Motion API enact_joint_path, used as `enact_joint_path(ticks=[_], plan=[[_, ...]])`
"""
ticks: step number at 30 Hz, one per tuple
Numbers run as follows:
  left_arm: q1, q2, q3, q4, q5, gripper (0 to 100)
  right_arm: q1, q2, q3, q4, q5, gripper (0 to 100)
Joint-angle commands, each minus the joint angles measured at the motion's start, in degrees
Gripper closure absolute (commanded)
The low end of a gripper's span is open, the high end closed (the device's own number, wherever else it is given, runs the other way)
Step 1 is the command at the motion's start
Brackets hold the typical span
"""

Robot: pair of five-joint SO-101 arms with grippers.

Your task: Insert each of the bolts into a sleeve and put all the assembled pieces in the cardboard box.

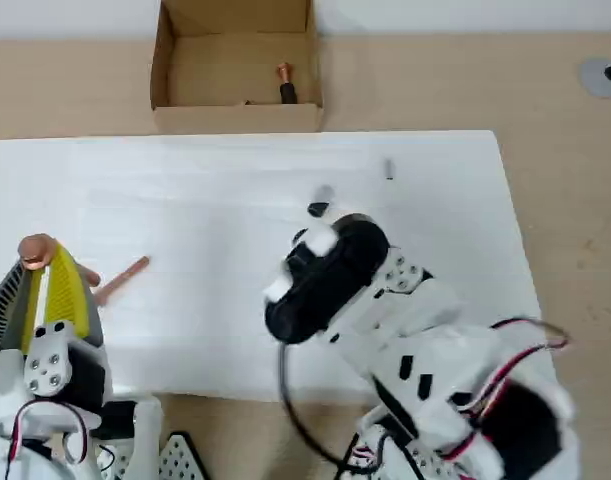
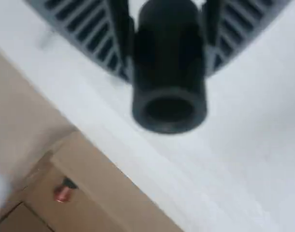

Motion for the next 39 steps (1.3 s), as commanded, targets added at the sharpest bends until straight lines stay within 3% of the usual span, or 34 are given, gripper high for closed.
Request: enact_joint_path(ticks=[1, 5, 10, 16, 24, 39], plan=[[-0.44, -0.13, 1.85, -2.02, 0.26, 99, 1.36, -9.01, 15.78, -15.65, -13.10, 98.8], [-0.62, -0.13, 5.54, -7.65, 1.05, 99, 0.75, -17.71, 33.27, -36.13, -22.42, 98.8], [-0.35, -0.13, 10.20, -13.36, 7.47, 99, -8.22, -23.52, 47.69, -48.88, -17.32, 98.8], [8.44, -0.48, 18.81, -18.99, 8.35, 99, -15.87, -23.87, 50.68, -50.64, -12.84, 98.8], [22.15, -0.31, 21.63, -23.91, 2.73, 100, -16.75, -23.87, 50.95, -50.37, -9.93, 98.8], [25.93, -0.48, 29.63, -30.77, 2.55, 99, -18.68, -23.87, 50.95, -50.29, -10.20, 98.8]])
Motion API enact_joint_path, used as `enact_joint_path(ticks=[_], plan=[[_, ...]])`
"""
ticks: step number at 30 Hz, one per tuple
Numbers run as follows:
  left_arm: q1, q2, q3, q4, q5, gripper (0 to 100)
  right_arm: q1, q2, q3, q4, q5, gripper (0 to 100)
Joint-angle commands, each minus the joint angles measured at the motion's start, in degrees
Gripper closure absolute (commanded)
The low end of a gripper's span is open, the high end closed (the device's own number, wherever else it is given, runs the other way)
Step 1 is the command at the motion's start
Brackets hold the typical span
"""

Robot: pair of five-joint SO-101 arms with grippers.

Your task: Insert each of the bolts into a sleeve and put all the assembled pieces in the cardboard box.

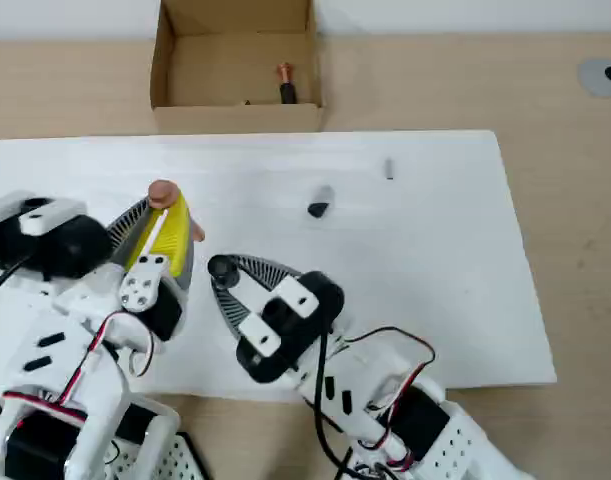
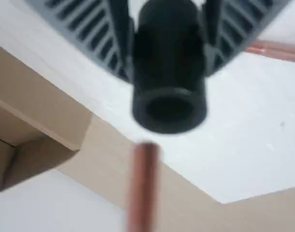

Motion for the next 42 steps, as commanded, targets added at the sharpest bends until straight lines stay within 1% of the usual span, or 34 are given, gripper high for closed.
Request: enact_joint_path(ticks=[1, 4, 8, 13, 19, 33, 36, 42], plan=[[3.43, -0.48, 2.02, -2.90, -0.26, 99, -2.68, -0.66, -0.04, -1.41, 0.35, 98.8], [5.80, -0.57, 3.34, -3.25, -0.26, 99, -3.21, -0.66, -0.04, -1.41, 0.35, 98.8], [5.98, -0.57, 3.43, -2.90, -0.44, 99, -2.95, -0.66, -0.04, -1.41, 0.35, 98.8], [5.80, -0.57, 3.25, -2.73, -0.62, 99, -2.95, -0.66, -0.04, -1.41, 0.35, 98.8], [3.25, -0.57, 1.32, -2.64, -0.44, 99, -2.86, -0.66, 0.04, -1.41, 0.35, 98.8], [3.52, -0.57, -7.38, 4.75, -0.26, 99, -2.86, -0.66, 1.54, -1.58, 0.35, 98.8], [3.52, -0.57, -8.00, 6.15, -0.18, 99, -2.86, -0.66, 1.54, -1.67, 0.35, 98.8], [3.60, -0.57, -7.47, 6.42, -0.09, 99, -2.86, -0.75, 1.45, -1.67, 0.35, 98.8]])
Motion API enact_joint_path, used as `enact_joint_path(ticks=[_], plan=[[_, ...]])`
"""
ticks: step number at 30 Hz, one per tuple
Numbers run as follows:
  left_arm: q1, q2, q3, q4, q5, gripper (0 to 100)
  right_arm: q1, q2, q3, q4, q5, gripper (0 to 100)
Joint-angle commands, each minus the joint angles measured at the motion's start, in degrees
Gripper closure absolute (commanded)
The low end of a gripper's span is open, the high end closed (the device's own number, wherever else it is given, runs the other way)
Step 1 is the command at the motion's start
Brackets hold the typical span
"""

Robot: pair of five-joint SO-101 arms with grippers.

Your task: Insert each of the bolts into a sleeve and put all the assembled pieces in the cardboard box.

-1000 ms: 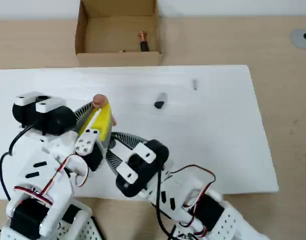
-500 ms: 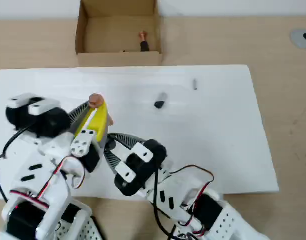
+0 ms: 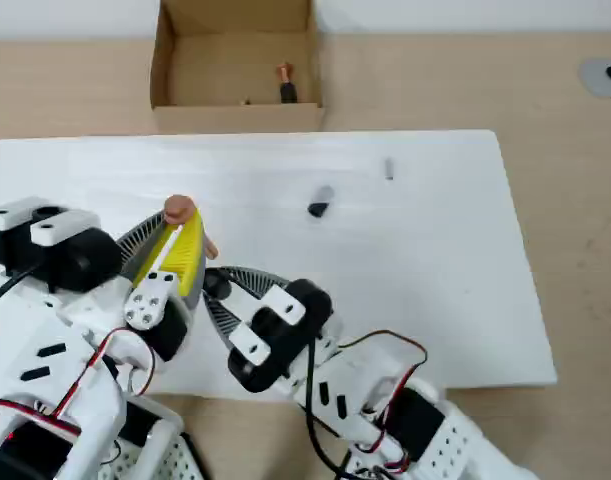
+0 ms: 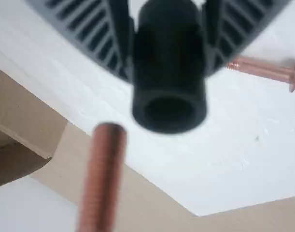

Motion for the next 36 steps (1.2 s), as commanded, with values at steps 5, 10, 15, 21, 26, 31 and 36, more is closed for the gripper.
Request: enact_joint_path(ticks=[5, 10, 15, 21, 26, 31, 36], plan=[[-0.53, 0.04, -2.37, 1.14, -0.18, 99, -0.75, -1.01, -0.40, -1.67, 0.35, 98.8], [-0.62, -0.04, -0.70, 1.49, -0.18, 99, -0.75, -1.01, -0.22, -1.67, 0.35, 98.8], [-0.62, -0.04, -0.44, 2.46, -0.18, 99, -0.75, -1.10, -0.22, -1.67, 0.35, 98.8], [-0.62, -0.04, -0.44, 2.46, -0.09, 99, -0.75, -1.10, -0.22, -1.67, 0.35, 98.8], [-0.97, 0.13, -1.76, 2.37, -0.09, 99, -0.75, -1.01, -0.13, -1.67, 0.35, 98.8], [-0.70, 0.31, -4.22, 3.25, -0.09, 99, -0.75, -1.10, -0.13, -1.76, 0.35, 98.8], [-0.62, 0.40, -6.59, 6.77, -0.18, 99, -0.75, -1.10, -0.13, -1.76, 0.35, 98.8]])
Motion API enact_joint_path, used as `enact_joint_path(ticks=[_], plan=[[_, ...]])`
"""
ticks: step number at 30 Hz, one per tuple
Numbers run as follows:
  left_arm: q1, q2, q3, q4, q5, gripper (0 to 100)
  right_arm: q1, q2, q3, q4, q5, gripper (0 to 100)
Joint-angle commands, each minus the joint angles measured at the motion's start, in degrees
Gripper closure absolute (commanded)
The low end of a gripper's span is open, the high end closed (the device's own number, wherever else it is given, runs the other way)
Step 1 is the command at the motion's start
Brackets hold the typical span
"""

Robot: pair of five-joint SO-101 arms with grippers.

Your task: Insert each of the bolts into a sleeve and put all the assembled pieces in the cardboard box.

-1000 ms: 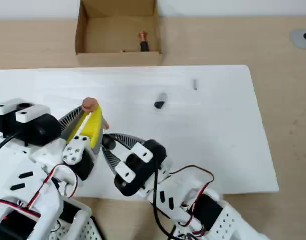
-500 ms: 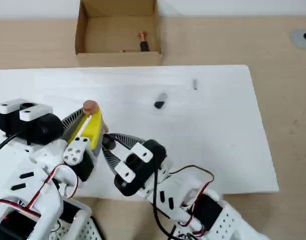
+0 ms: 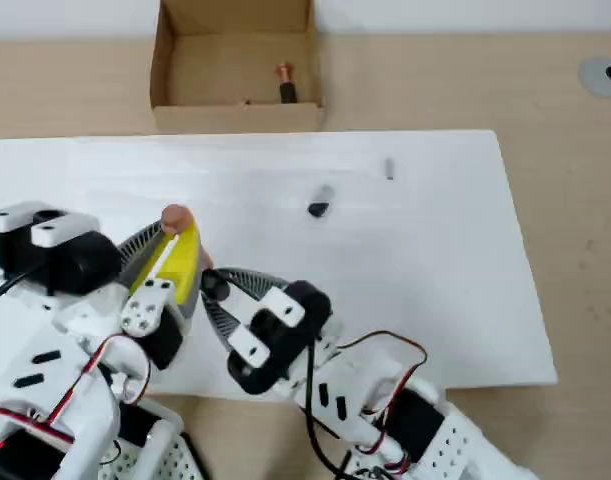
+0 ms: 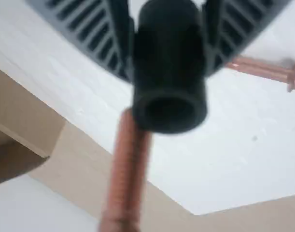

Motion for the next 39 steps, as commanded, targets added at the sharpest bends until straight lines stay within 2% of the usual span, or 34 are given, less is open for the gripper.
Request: enact_joint_path(ticks=[1, 14, 21, 30, 35, 39], plan=[[-0.62, 0.48, -4.75, 1.85, -0.18, 99, -0.48, -0.92, -0.13, -1.76, 0.35, 98.8], [-0.62, 0.57, -14.07, 3.69, 0.00, 99, -0.48, -0.57, -0.04, -1.67, 0.35, 98.8], [-0.53, 5.32, -16.00, 7.21, 5.45, 99, -0.48, -0.57, -0.04, -1.58, 0.35, 98.8], [-0.44, 7.25, -17.23, 8.53, 5.98, 99, -0.48, -0.57, -0.04, -1.49, 0.35, 98.8], [4.40, 7.34, -17.23, 10.64, 6.59, 99, -0.48, -0.57, -0.04, -1.49, 0.35, 98.8], [4.66, 7.34, -16.88, 10.81, 7.12, 99, -0.48, -0.57, -0.04, -1.49, 0.35, 98.8]])
